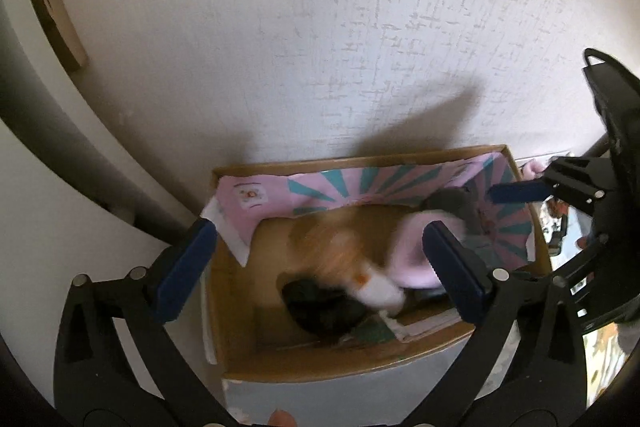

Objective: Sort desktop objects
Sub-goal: 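Carry the bear and pink sock into the box and open both tools, then move both tools back toward the clear ring and red lipstick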

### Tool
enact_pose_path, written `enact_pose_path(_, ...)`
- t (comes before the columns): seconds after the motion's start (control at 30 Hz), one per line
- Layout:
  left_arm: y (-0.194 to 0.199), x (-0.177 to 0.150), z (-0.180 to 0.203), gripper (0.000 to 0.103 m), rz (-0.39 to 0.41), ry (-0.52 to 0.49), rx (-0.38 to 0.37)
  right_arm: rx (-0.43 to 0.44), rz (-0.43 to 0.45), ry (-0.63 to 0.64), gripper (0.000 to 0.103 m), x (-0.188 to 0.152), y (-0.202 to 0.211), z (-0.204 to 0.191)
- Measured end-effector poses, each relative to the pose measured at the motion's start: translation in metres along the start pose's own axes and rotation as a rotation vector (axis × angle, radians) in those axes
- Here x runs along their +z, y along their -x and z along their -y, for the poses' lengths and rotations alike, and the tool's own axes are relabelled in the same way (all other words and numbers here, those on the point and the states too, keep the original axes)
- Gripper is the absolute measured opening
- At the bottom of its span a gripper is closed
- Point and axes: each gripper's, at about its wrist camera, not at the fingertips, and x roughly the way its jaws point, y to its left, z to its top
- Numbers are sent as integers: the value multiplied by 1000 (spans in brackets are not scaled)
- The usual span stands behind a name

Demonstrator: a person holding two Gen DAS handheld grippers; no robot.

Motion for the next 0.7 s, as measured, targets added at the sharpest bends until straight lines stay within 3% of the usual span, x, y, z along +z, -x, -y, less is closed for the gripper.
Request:
enact_pose_path(0.2,15,2,-1,103,23,7,11,-16,74,-21,103,-7,16,8)
enact_pose_path(0.5,34,-8,-1,103,29,40,-26,-51,104,-41,103,-24,55,23)
enact_pose_path(0.7,54,-15,12,103,61,-22,-67,-59,108,-79,103,-47,74,34)
